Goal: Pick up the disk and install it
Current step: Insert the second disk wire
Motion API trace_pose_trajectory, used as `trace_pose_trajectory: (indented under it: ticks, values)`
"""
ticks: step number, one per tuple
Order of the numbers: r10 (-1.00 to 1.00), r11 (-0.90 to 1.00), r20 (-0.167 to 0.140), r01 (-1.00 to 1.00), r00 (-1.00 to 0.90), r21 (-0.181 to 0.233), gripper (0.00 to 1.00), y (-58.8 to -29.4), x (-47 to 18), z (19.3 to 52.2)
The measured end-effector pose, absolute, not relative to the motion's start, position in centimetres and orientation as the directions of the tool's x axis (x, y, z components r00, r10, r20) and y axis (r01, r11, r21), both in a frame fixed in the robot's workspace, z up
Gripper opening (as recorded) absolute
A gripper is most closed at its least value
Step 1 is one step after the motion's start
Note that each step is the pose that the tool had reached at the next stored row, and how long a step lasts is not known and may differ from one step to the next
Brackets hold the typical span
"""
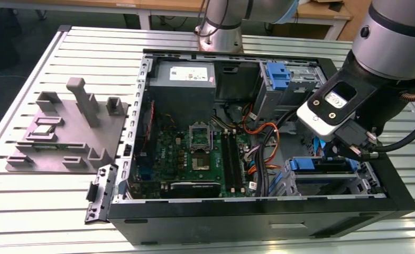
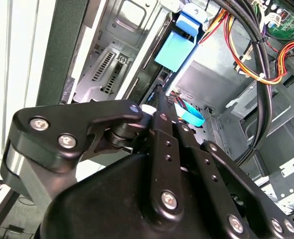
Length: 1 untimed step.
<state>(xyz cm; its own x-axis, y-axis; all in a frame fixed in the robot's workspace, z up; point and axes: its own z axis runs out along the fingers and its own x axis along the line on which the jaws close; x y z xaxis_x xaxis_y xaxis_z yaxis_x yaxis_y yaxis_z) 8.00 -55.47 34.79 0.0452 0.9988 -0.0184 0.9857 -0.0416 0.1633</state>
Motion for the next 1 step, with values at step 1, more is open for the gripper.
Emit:
trace_pose_trajectory:
  ticks: [1]
  values:
    - [0.999, -0.042, -0.018, 0.986, 0.045, 0.163, 0.10, -55.47, 8.00, 34.79]
